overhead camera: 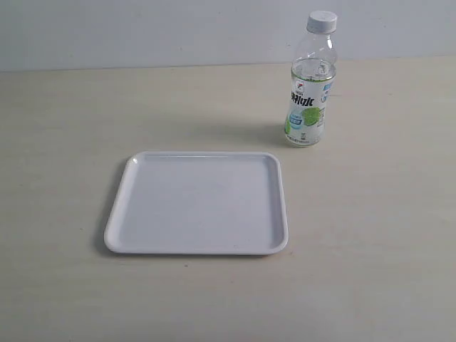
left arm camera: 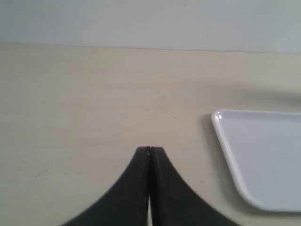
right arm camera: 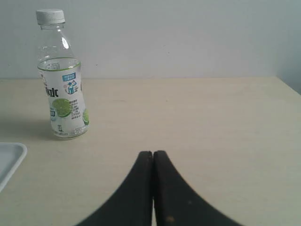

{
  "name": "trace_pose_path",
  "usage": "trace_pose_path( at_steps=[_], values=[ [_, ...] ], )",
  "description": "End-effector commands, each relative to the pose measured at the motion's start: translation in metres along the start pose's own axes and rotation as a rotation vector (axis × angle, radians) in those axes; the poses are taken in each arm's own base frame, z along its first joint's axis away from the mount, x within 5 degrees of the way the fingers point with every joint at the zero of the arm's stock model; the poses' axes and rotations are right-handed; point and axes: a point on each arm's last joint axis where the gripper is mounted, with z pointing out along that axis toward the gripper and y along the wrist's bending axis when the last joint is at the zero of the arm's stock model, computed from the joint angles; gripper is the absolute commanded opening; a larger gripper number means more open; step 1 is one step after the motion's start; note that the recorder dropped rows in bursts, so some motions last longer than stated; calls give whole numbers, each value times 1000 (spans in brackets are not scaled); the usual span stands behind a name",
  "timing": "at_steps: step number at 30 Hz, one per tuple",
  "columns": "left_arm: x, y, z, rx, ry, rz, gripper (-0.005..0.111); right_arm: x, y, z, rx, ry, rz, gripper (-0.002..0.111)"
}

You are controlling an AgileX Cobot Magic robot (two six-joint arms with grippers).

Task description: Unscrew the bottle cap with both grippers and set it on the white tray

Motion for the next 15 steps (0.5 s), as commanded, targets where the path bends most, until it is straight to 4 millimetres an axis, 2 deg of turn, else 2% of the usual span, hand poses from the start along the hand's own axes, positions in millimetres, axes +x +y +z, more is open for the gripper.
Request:
trace_pose_path(
  at_steps=[1, 4, 15],
  values=[
    [0, 0, 0, -2, -10, -5, 0, 1, 0, 0, 3, -8, -13, 0],
    [0, 0, 0, -2, -10, -5, 0, 0, -1, 0, 17, -18, -66, 0],
    [0, 0, 0, -2, -10, -5, 0, 0, -1, 0, 13, -12, -55, 0]
  ],
)
